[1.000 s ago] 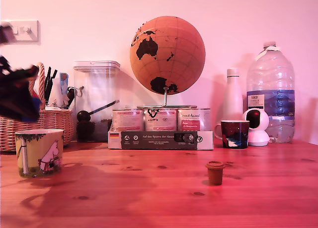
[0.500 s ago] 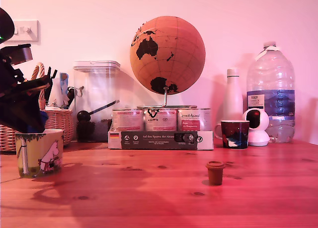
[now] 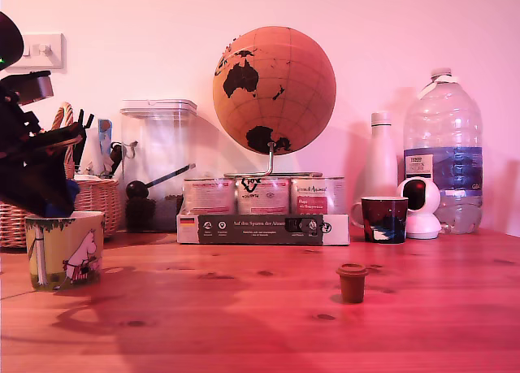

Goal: Pick up the coffee capsules on the table and drop them inside the coffee cup

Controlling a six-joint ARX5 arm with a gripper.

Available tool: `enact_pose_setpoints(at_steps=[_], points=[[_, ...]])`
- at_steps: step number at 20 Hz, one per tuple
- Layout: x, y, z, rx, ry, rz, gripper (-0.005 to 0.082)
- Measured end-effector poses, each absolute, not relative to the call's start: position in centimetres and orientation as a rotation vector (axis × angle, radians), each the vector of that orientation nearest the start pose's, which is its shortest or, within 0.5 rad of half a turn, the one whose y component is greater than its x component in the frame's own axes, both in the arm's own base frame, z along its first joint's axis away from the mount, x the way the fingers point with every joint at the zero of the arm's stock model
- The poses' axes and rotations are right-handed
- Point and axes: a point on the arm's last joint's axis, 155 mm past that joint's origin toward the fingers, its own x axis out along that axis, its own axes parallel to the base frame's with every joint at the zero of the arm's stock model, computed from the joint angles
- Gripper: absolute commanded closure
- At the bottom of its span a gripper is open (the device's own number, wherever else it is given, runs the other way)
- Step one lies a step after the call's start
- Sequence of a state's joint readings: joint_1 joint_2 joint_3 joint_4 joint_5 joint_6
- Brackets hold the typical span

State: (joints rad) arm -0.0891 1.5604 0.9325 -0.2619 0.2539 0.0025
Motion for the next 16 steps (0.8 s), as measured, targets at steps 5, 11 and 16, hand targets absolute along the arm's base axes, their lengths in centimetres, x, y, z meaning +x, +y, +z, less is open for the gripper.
enact_pose_setpoints(at_steps=[5,11,16], points=[[39.99,-8.24,8.14,-0.072,0.89,-0.322,0.0077],[39.98,-8.39,8.2,-0.073,0.889,-0.328,0.0141],[39.88,-8.33,8.09,-0.072,0.896,-0.325,0.0572]])
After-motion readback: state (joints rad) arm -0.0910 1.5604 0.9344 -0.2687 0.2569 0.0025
